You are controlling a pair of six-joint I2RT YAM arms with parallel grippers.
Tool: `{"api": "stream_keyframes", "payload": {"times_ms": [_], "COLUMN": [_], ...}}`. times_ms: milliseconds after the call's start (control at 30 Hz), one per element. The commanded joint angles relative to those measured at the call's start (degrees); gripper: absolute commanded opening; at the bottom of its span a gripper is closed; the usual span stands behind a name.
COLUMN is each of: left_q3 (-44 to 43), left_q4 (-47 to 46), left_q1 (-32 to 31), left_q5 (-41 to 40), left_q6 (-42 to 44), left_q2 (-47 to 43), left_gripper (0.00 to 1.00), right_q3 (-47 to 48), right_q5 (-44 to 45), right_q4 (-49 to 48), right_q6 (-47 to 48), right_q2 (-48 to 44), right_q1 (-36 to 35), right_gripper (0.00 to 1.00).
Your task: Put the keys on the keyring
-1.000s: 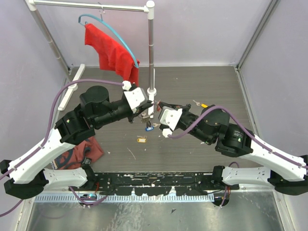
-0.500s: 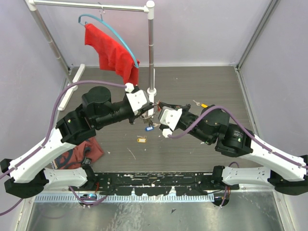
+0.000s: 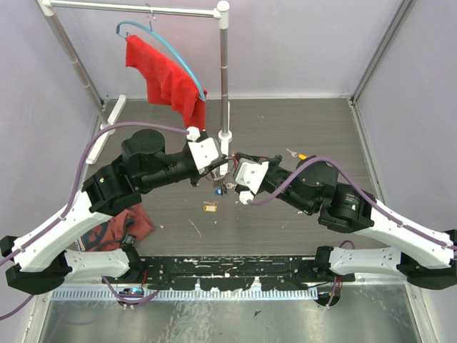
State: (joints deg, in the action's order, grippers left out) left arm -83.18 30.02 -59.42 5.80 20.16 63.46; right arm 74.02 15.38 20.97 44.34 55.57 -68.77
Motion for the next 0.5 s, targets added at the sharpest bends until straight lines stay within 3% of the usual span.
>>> {"api": "stream_keyframes", "payload": {"times_ms": [0, 467], "left_q3": [-0.56, -1.25], "left_q4": [-0.57, 2.51], "left_q1": [-0.46, -1.07], "left_q5": [3.14, 6.78], "left_q6": [2.17, 3.65], "left_q2": [-2.00, -1.18], "left_gripper": [0.00, 0.00], "right_q3": [0.67, 2.06], "right_q5": [1.17, -0.59], "right_q4": [-1.88, 0.73], "right_q6": [-1.15, -2.54], "right_q2": [-1.51, -1.34], "right_q1": [0.22, 0.22], "right_gripper": [0.01, 0.01]}}
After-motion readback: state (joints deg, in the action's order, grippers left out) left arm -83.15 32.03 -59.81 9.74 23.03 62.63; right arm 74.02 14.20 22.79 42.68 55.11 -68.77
